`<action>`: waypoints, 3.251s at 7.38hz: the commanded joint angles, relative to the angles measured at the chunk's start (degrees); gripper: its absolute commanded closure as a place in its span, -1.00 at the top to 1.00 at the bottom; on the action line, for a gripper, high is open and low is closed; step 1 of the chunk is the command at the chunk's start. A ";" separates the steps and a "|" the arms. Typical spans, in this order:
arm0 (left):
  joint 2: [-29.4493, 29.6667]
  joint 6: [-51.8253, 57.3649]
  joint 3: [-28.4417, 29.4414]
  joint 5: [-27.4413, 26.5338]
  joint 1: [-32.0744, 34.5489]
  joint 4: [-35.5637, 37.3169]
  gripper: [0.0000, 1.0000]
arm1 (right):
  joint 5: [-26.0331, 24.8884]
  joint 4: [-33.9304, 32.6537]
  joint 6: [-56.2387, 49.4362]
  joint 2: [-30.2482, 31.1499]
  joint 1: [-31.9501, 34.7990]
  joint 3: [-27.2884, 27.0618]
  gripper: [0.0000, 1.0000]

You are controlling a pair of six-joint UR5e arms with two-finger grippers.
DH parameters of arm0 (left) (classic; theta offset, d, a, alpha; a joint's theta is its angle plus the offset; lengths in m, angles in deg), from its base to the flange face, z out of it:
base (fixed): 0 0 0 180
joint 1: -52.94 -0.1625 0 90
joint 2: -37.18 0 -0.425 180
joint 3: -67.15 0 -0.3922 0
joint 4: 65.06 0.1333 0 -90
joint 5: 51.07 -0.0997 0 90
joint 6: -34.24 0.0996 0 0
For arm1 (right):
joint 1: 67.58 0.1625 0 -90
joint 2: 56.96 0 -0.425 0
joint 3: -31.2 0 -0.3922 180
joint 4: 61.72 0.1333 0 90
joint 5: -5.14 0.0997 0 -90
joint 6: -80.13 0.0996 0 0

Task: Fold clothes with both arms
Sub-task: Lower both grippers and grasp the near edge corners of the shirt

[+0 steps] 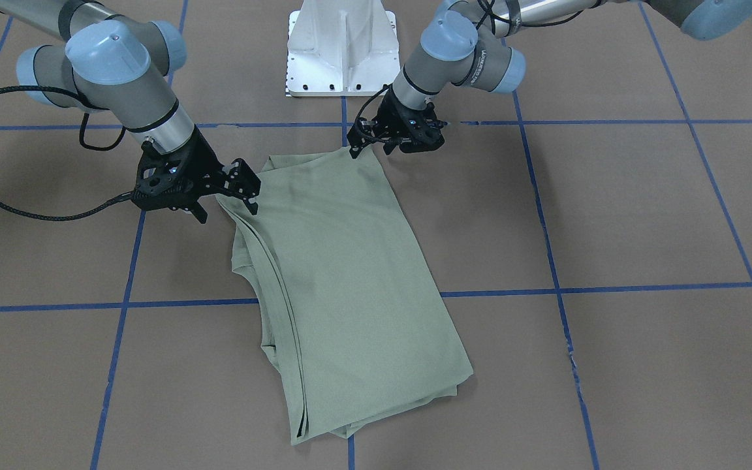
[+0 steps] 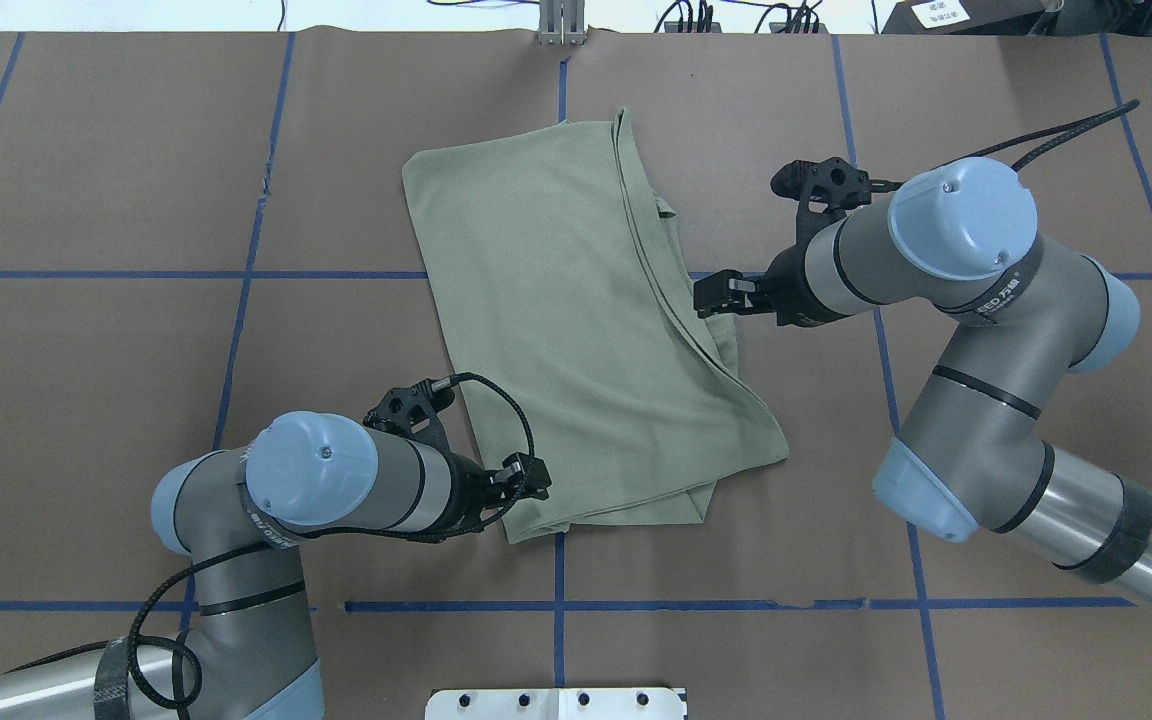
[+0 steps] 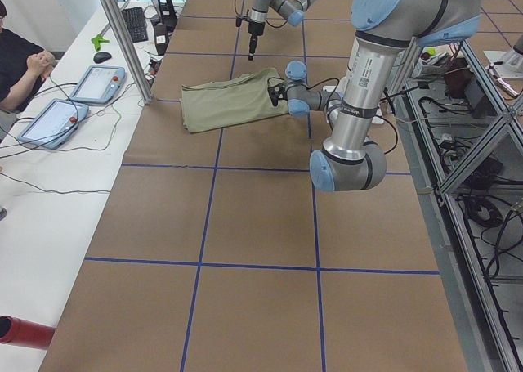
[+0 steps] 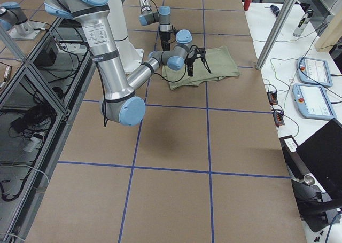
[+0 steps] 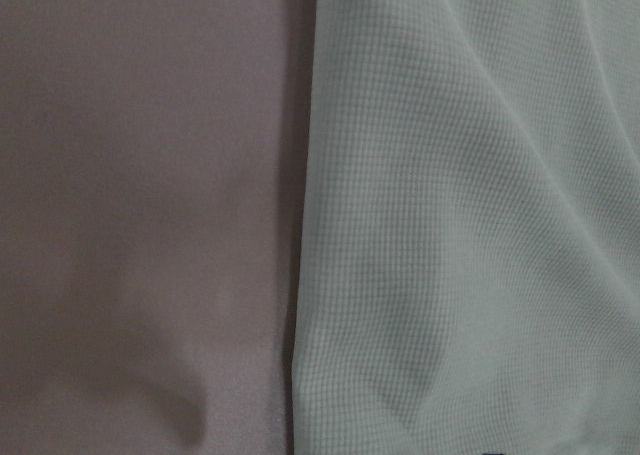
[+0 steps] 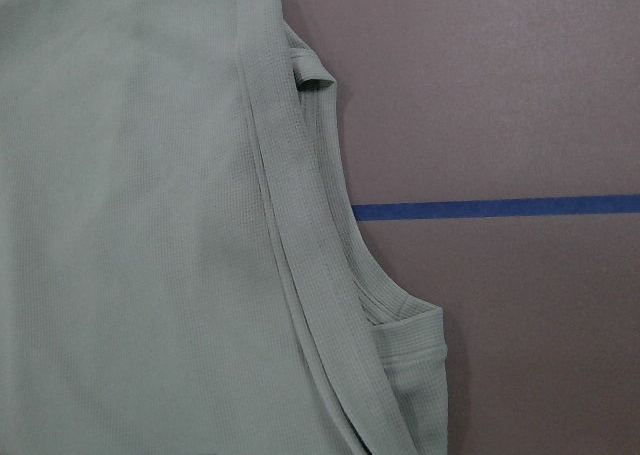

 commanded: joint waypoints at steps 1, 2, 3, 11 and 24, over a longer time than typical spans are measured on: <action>0.83 -0.17 0.64 0.00 -0.09 -0.10 0.77 | 0.00 0.00 0.00 0.07 0.00 0.04 1.00; 0.92 -0.25 0.73 0.00 -0.27 -0.10 0.70 | 0.00 0.00 0.00 0.07 0.00 -0.05 1.00; 0.84 -0.17 0.82 -0.09 -0.88 -0.10 0.63 | 0.00 0.00 0.00 0.07 0.00 0.04 1.00; 0.84 -0.08 0.47 -1.93 -1.85 -0.28 -1.00 | -1.31 -0.52 6.79 1.57 -0.96 -0.75 1.00; -0.22 0.71 -1.82 -1.41 -1.50 -0.63 -1.00 | -21.62 -19.69 34.19 -1.77 -16.96 -2.09 0.97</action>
